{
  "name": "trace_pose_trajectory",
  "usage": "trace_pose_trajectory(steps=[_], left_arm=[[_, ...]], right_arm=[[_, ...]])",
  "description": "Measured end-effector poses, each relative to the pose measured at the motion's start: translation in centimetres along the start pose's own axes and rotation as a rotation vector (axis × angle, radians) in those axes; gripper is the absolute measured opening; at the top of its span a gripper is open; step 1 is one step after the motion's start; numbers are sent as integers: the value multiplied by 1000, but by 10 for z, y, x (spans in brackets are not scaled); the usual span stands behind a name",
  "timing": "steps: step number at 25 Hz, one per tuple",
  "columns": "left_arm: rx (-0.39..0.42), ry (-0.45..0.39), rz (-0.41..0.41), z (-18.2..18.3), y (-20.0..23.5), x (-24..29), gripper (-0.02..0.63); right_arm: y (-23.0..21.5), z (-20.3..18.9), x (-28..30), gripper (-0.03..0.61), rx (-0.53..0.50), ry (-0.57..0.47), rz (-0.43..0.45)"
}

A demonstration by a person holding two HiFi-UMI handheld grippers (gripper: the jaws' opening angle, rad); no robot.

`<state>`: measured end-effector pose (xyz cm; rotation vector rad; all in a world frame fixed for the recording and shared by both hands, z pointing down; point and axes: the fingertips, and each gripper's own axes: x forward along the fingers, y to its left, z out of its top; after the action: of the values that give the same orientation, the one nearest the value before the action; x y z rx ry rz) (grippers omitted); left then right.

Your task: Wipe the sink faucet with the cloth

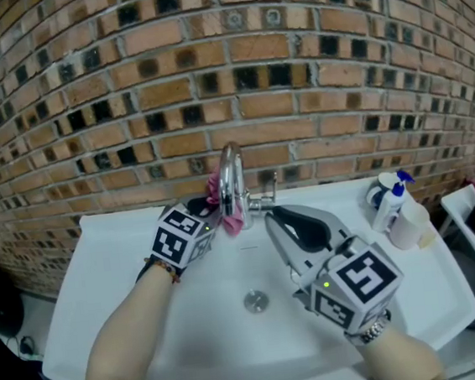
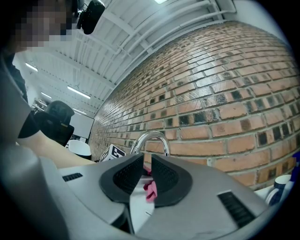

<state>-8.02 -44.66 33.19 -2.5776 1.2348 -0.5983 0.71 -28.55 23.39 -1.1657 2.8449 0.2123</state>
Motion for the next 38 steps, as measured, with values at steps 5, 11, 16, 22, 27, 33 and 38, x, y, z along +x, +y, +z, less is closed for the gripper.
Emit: trace_pose_trajectory(steps=[5, 11, 16, 22, 27, 33, 38], left_arm=[[-10, 24, 0, -14, -8, 5, 66], [-10, 74, -4, -30, -12, 12, 66], [8, 110, -16, -40, -20, 14, 64], [38, 135, -34, -49, -34, 13, 57], [49, 134, -27, -47, -39, 10, 51], [63, 126, -30, -41, -48, 6, 46], [75, 115, -53, -35, -59, 2, 44]], right_arm=[[0, 0, 0, 61, 0, 3, 1], [0, -2, 1, 61, -2, 8, 0], [-2, -3, 2, 60, -1, 11, -7], [-2, -4, 1, 60, 0, 11, -9], [-3, -4, -1, 58, 4, 6, -12], [-5, -4, -4, 55, 13, 3, -21], [-9, -8, -5, 55, 13, 10, -35]])
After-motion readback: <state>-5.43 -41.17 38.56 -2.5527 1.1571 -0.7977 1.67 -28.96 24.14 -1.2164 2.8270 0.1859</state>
